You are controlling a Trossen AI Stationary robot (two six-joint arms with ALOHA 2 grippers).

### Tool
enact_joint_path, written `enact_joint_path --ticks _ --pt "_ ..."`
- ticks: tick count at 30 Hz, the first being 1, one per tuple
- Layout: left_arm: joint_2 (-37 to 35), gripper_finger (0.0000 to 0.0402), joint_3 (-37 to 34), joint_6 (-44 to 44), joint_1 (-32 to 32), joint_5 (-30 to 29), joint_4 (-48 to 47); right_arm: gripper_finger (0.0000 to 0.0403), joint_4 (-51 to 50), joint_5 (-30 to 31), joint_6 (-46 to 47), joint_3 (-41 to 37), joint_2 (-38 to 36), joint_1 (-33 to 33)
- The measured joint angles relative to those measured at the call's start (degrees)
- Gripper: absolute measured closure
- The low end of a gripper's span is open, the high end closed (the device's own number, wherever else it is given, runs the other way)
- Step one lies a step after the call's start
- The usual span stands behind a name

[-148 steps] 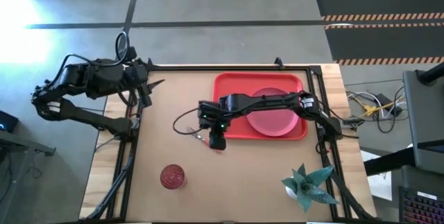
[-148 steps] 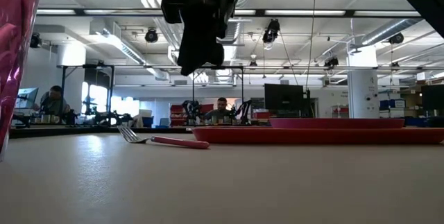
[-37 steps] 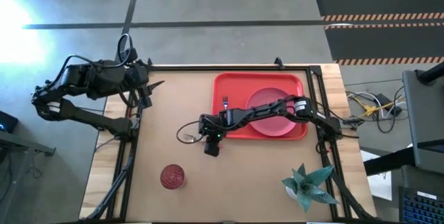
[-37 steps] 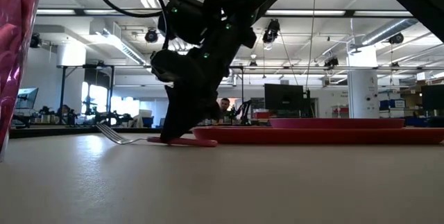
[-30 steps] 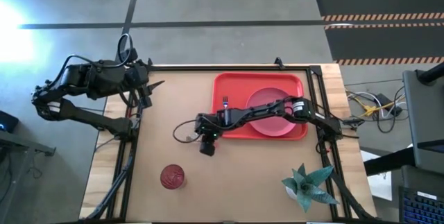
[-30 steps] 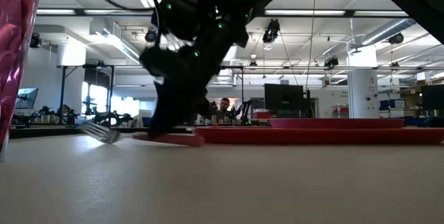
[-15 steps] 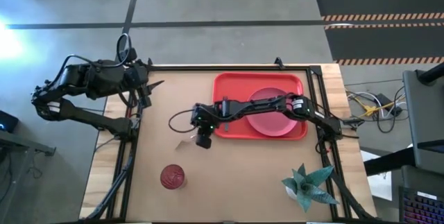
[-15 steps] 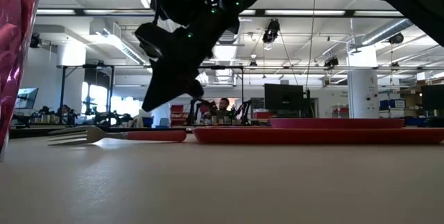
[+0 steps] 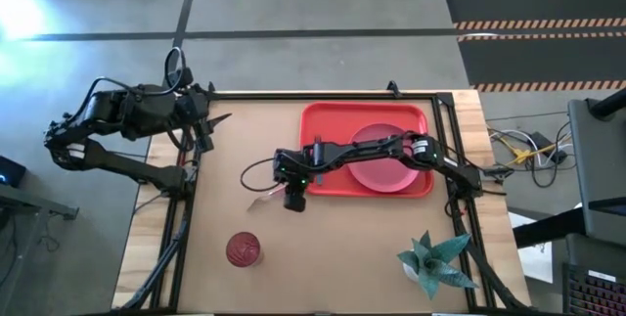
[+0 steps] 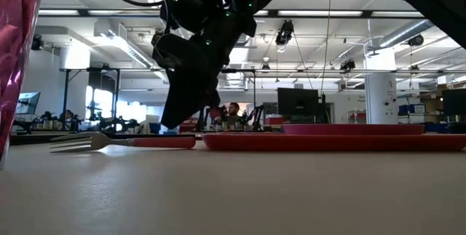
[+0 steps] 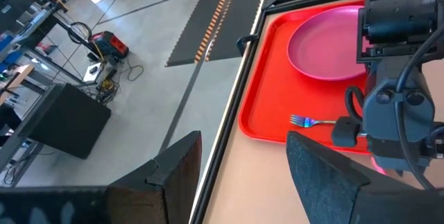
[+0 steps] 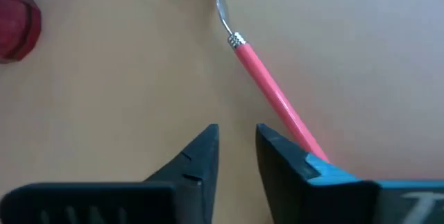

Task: Pick and place plate/cup/fork/spoon on tray
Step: Put the pink fork on the red tray to the right of the pink plate

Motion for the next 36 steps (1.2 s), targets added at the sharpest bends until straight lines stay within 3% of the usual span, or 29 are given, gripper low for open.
enact_joint_path --ticks 7,12,29,36 --pt "0.0 0.0208 0.0 -0.4 0.0 0.0 0.0 0.0279 0.0 -3.3 -4.3 0.2 0.1 -0.7" --pt "0.0 0.0208 0.0 -0.4 0.0 0.0 0.0 0.0278 0.0 -8.6 -5.3 0.2 0.1 -2.5" --pt "0.4 0.0208 0.0 -0.4 0.0 0.0 0.1 0.0277 -0.4 -13.7 -9.1 0.7 2.2 -5.0" --pt "0.6 0.0208 0.0 -0.4 0.0 0.0 0.1 0.0277 -4.4 -13.3 -10.0 8.4 6.8 -4.9"
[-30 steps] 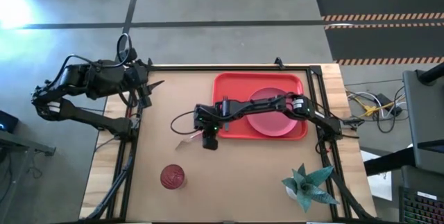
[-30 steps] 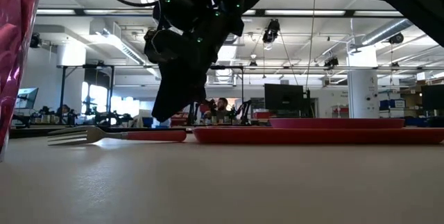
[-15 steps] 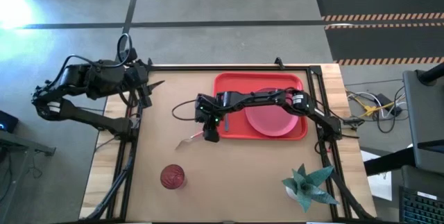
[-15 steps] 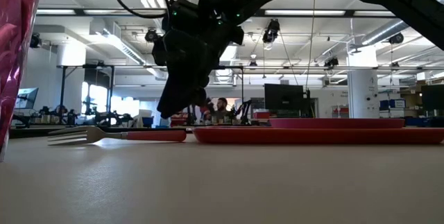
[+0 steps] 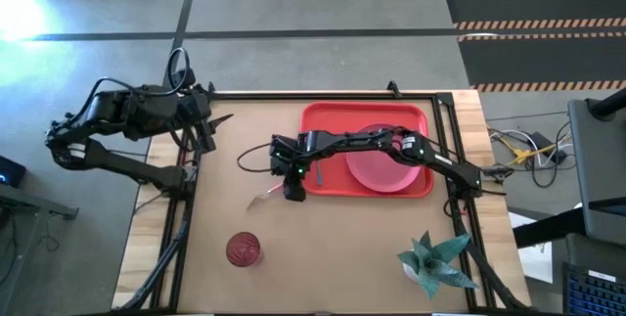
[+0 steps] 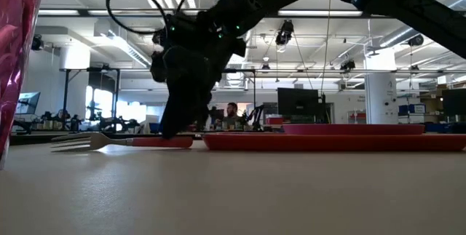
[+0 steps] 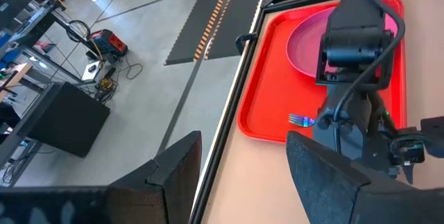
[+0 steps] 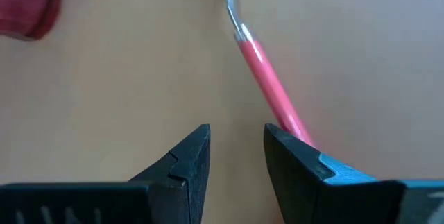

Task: Pick and place plate/cup/fork/spoon on tray
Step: Put the pink fork on the red tray to the right of the pink plate

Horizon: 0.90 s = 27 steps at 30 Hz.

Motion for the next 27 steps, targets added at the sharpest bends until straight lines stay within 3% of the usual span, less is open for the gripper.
enact_joint_path --ticks 8,19,27 --pt "0.0 0.0208 0.0 0.1 0.0 0.0 0.0 0.0277 -6.2 1.8 -5.1 11.0 1.2 -0.1" --pt "0.0 0.0208 0.0 0.1 0.0 0.0 0.0 0.0277 -15.6 2.4 -10.3 10.8 4.3 -0.5" --pt "0.1 0.0208 0.0 0.1 0.0 0.0 -0.1 0.0277 -15.8 3.5 -12.7 11.0 4.4 -0.5"
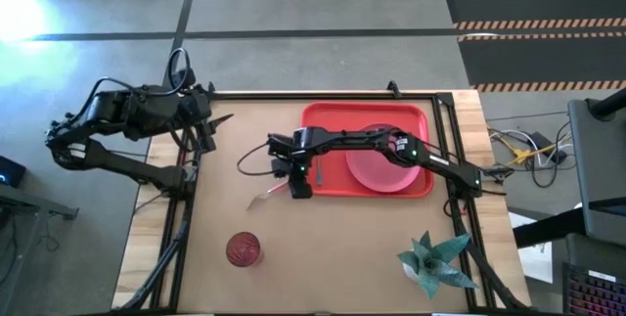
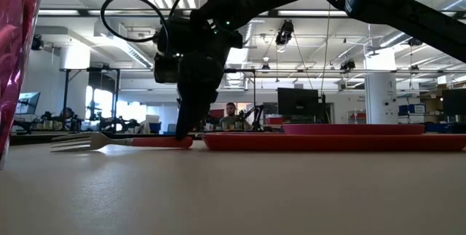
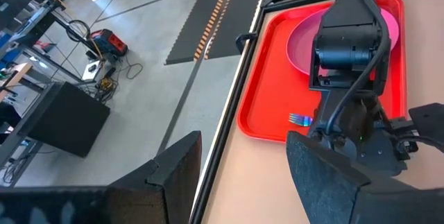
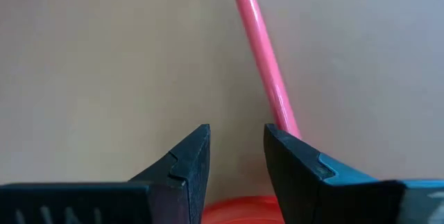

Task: Pick and place plate/cup/fork/spoon on tray
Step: Put the pink fork on the red tray to the right of the pink plate

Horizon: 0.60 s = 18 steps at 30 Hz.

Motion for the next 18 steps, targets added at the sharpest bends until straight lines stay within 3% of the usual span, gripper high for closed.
enact_joint_path --ticks 18 --pt "0.1 0.0208 0.0 0.0 0.0 0.0 0.0 0.0277 -0.9 0.9 -3.9 2.7 1.1 -0.8"
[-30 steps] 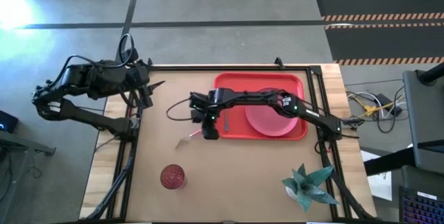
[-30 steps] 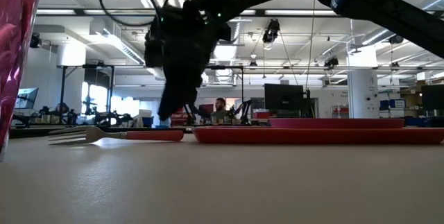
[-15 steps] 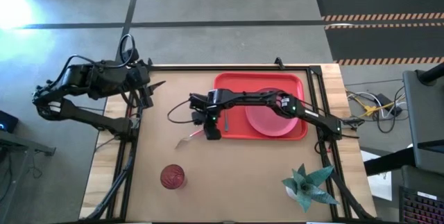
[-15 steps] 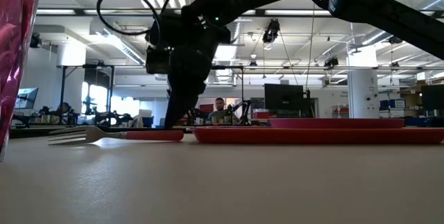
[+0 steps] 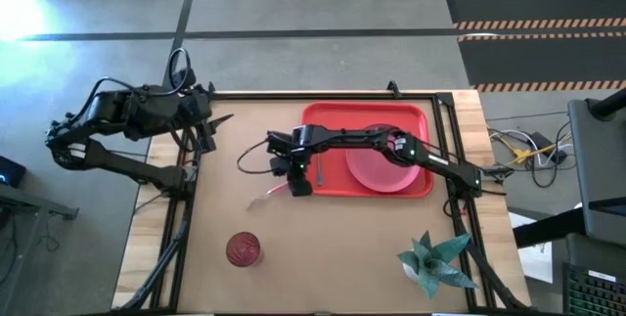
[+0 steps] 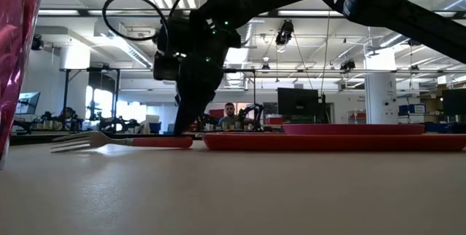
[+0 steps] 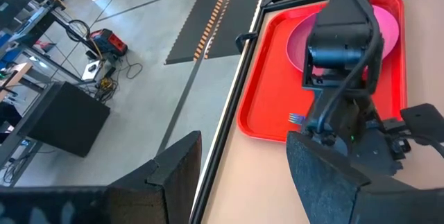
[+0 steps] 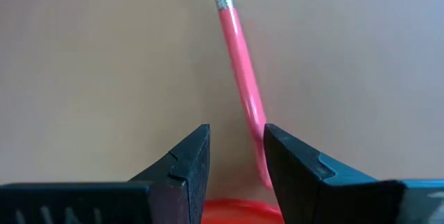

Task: Pick and place plate/cup/fork/spoon on tray
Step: Put the pink fork on the red tray to the right of the pink plate

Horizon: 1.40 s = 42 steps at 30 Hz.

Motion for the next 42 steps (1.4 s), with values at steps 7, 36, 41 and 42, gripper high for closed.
enact_joint_path --ticks 7,36,41,42 --pt "0.0 0.0208 0.0 0.0 0.0 0.0 0.0 0.0277 0.2 0.0 -0.2 -0.6 0.3 0.0" --pt "-0.2 0.0208 0.0 0.0 0.0 0.0 0.0 0.0386 2.2 -1.3 2.3 -1.5 1.5 0.2" --pt "-0.2 0.0208 0.0 0.0 0.0 0.0 0.0 0.0387 8.4 -0.9 8.2 0.3 1.6 0.2" --pt "-0.2 0.0208 0.0 0.0 0.0 0.0 0.0 0.0387 9.0 -0.9 9.4 1.1 1.6 0.1"
